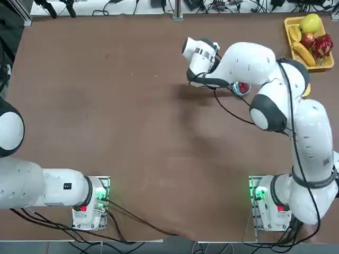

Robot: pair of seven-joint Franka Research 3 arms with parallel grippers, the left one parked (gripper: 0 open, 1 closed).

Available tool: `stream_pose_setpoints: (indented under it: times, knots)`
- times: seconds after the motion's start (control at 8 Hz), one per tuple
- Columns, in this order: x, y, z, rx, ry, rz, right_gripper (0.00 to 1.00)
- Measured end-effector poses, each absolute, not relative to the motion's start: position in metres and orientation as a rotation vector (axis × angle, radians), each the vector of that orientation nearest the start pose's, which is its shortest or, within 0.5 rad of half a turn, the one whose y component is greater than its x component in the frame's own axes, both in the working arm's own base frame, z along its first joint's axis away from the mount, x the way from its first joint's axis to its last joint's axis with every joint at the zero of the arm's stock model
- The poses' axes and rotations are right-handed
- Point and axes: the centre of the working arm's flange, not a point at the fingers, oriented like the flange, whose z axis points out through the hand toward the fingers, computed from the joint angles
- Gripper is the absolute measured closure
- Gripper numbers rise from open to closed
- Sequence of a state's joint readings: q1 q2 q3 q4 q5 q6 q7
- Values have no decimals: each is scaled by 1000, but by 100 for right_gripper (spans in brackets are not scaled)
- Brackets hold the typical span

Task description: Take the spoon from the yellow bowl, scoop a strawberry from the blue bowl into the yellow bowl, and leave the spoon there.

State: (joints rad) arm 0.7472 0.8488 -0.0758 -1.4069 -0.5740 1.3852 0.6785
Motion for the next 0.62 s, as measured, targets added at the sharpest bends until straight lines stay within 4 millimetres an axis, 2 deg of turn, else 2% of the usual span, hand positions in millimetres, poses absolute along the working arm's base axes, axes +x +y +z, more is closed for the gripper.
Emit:
stream_pose_setpoints:
  times: [0.62]
  knots:
    - [522,364,180,2060,197,-266,89]
